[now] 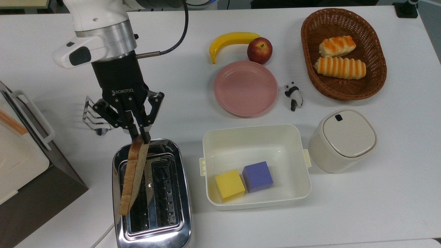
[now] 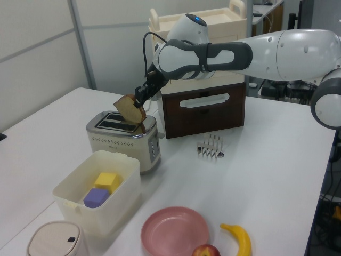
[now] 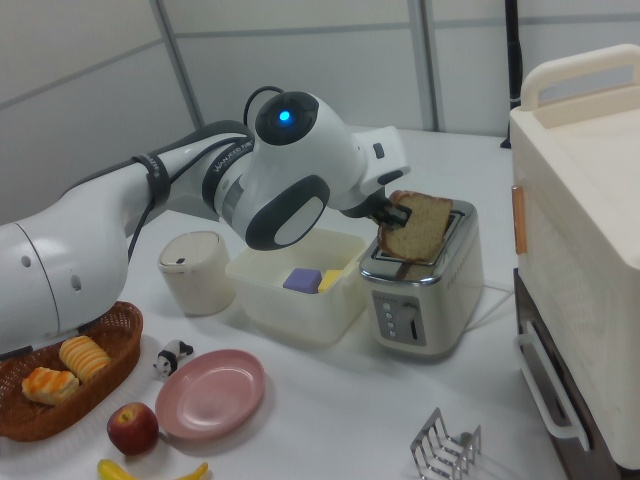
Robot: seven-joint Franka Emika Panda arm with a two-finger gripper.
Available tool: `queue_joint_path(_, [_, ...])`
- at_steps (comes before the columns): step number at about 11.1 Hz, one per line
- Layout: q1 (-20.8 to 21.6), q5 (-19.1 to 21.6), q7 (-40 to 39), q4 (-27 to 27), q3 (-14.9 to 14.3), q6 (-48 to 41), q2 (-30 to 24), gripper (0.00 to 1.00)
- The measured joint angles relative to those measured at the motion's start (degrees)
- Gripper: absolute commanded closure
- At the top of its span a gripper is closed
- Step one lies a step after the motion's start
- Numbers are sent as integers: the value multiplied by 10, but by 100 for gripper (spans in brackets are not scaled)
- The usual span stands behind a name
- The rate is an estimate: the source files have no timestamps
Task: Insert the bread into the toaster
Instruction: 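Open the gripper to release the bread in the slot, then raise the open gripper away from the toaster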
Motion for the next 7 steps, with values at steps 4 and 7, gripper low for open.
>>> queue_joint_path(4, [-8,0,0,2,-5,-34,-20,53])
queue_joint_path(7, [-16,0,0,1,-6,-63,-46,42])
